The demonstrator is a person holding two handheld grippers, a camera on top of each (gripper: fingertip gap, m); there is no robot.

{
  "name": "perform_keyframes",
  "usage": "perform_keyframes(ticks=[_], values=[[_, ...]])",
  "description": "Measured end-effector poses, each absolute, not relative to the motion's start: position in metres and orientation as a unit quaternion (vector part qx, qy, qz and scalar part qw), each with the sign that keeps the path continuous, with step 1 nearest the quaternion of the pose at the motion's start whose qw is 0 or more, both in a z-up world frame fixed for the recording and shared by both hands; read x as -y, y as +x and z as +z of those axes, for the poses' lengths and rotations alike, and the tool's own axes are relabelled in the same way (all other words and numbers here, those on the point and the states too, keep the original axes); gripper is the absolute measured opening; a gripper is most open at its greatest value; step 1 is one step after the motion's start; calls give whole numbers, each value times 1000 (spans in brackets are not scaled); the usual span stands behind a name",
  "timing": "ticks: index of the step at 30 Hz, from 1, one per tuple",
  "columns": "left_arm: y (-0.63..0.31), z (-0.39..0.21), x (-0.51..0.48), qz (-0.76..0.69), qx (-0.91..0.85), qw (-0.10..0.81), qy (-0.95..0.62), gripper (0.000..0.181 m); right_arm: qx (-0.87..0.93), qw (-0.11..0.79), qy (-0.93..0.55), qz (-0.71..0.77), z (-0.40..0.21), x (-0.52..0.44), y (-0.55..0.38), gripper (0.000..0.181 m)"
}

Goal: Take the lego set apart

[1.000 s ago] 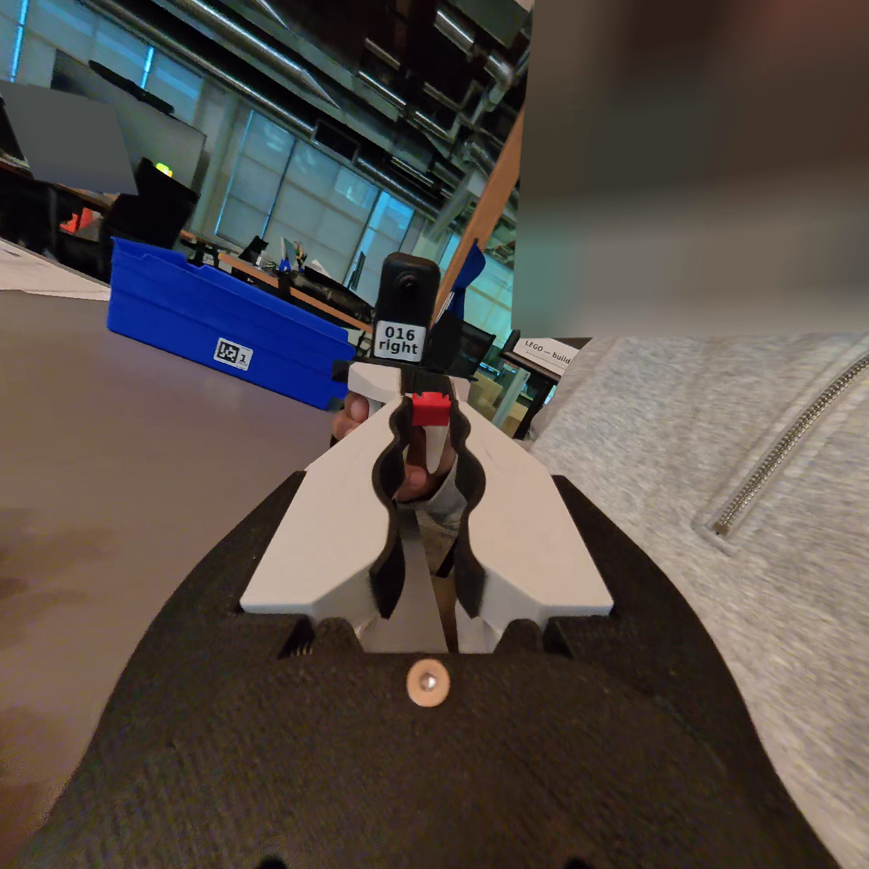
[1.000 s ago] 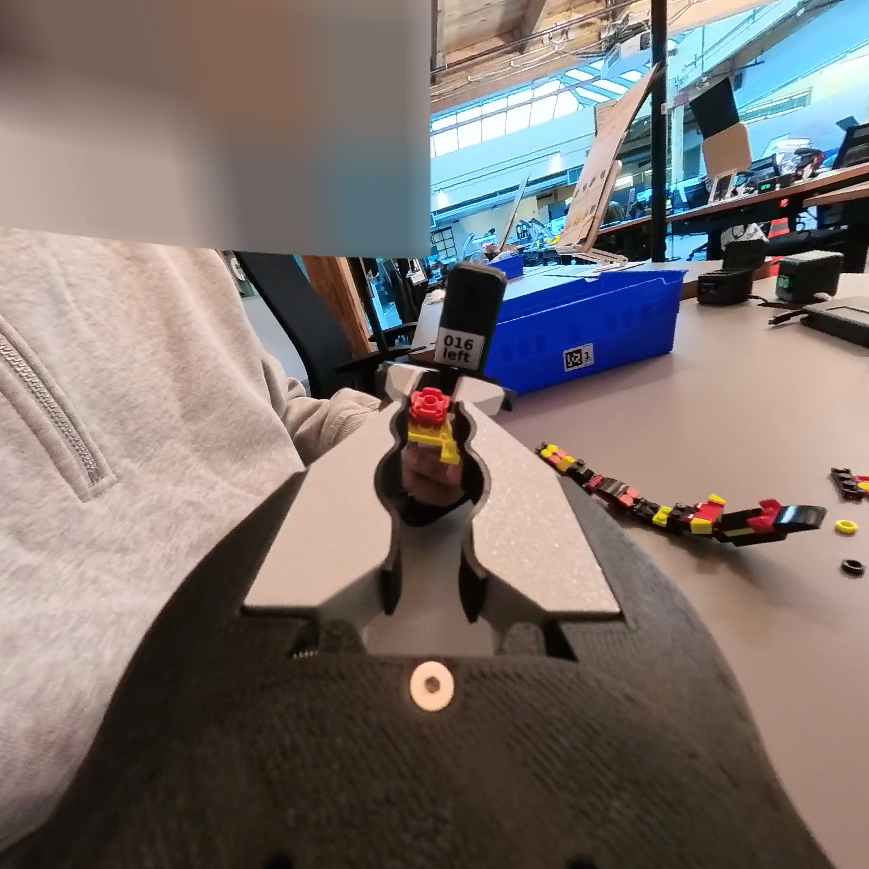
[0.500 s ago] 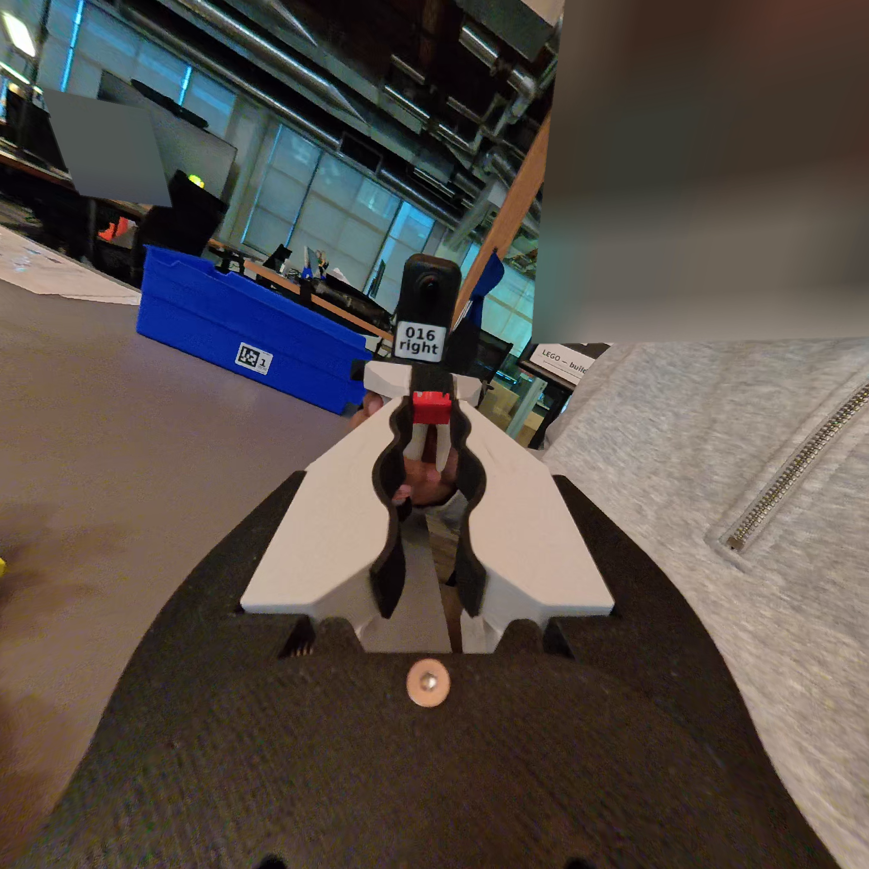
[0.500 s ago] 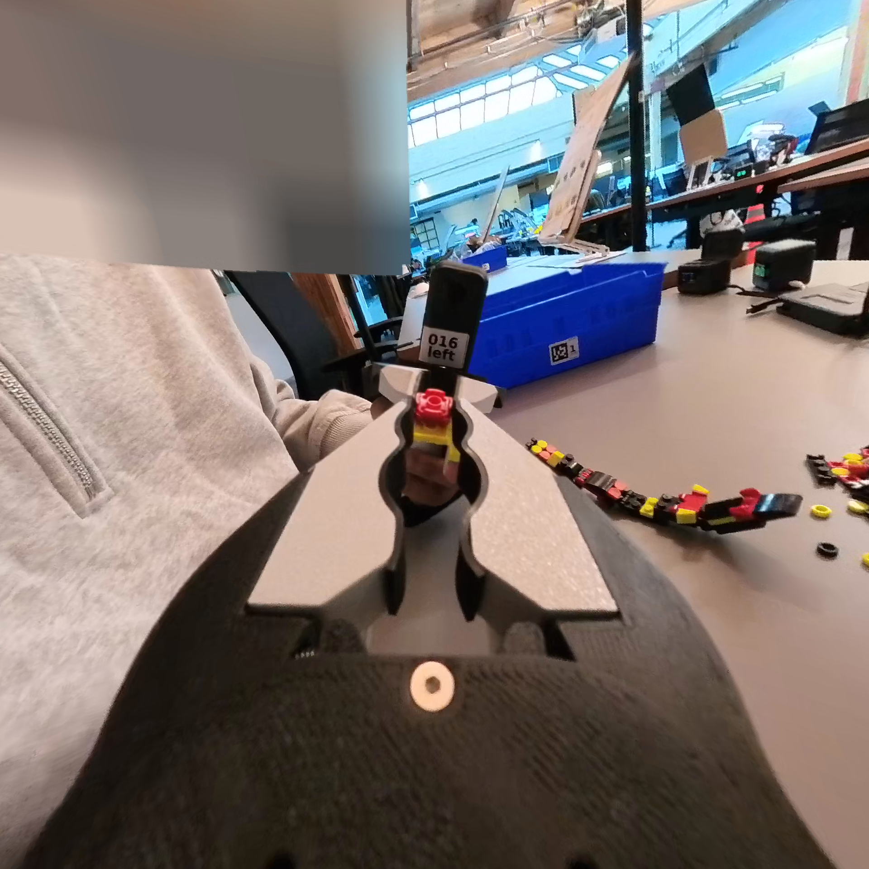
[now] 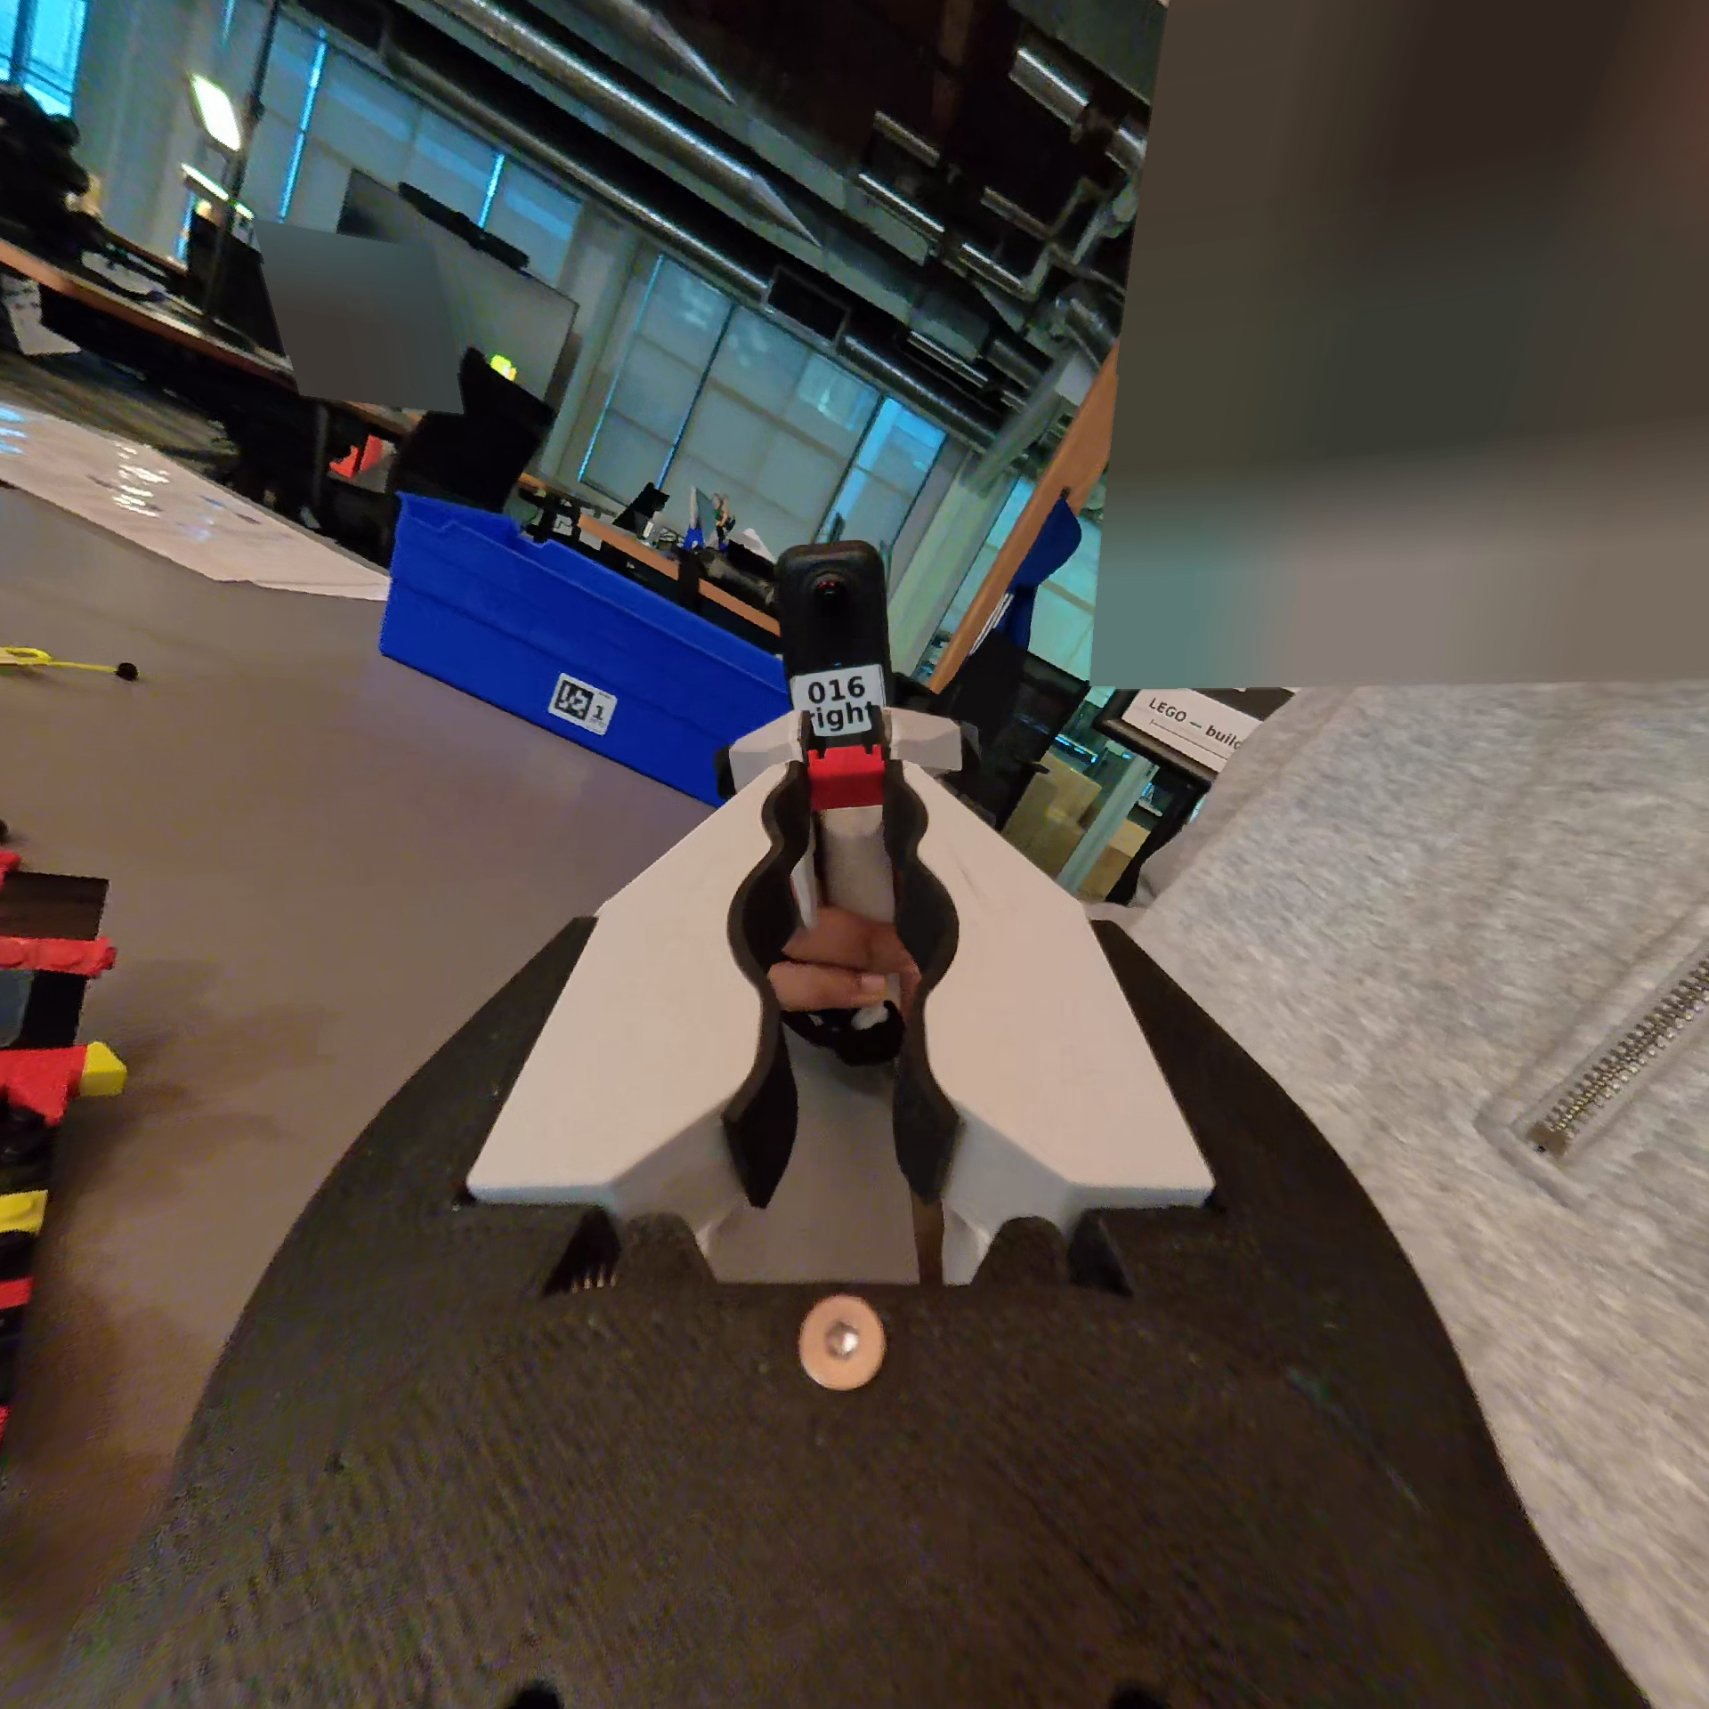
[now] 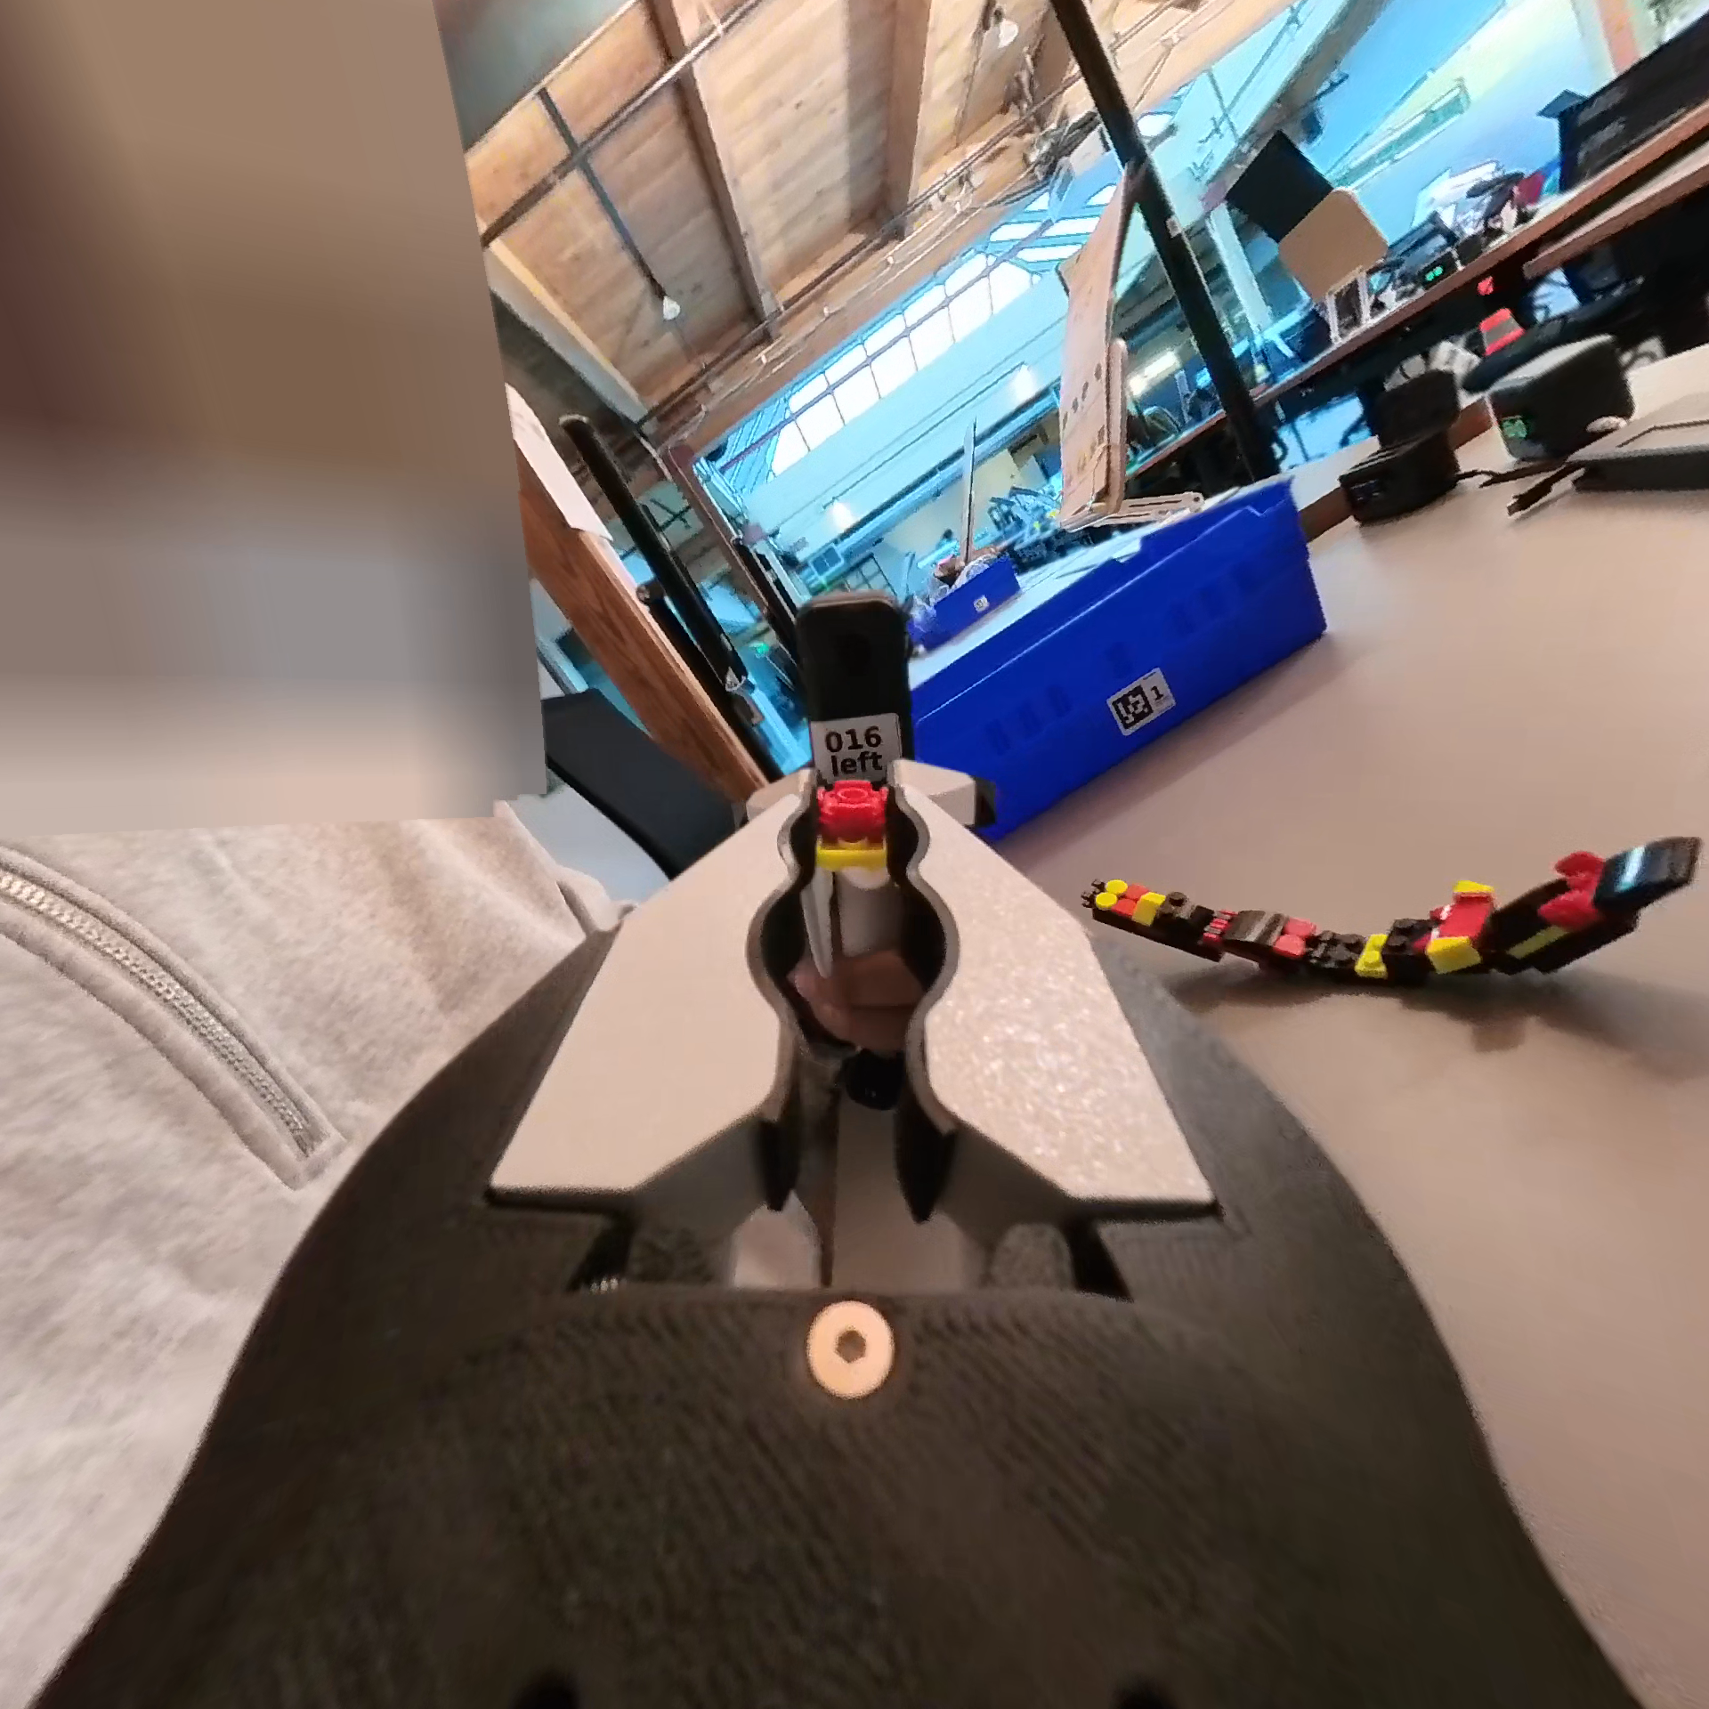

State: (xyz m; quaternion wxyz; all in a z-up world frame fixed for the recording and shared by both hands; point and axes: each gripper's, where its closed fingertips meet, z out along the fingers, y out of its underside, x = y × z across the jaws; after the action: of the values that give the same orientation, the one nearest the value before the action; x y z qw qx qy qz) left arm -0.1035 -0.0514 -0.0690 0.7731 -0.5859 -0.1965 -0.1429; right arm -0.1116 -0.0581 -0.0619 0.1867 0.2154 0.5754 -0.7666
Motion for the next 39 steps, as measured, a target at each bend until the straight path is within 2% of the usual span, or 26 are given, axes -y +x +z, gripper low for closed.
perform_keyframes(ticks=[15,16,18,20,21,23,27,33,36,39], values=[[-120,-88,47,-137,244,747,-604,21,-499,247,314,-769,-77,54,-133,10],[-117,-90,45,-146,238,743,-609,16,-479,243,324,-779,-74,49,-138,12],[-87,-110,26,-156,188,696,-675,18,-373,236,373,-816,-58,4,-172,11],[-82,-85,25,-189,203,733,-621,17,-437,155,388,-796,-71,-12,-185,12],[-87,-80,27,-193,213,736,-613,16,-454,145,384,-791,-71,-9,-182,11],[-99,-93,29,-143,223,720,-641,17,-476,156,361,-787,-67,7,-170,12],[-106,-93,34,-144,240,725,-630,16,-508,144,342,-777,-69,17,-168,11],[-128,-90,50,-138,284,741,-593,16,-447,212,391,-776,-80,3,-187,11],[-137,-87,59,-127,300,752,-573,16,-536,160,406,-723,-104,18,-207,12],[-141,-87,65,-115,299,755,-572,16,-648,38,396,-650,-131,27,-244,13]])
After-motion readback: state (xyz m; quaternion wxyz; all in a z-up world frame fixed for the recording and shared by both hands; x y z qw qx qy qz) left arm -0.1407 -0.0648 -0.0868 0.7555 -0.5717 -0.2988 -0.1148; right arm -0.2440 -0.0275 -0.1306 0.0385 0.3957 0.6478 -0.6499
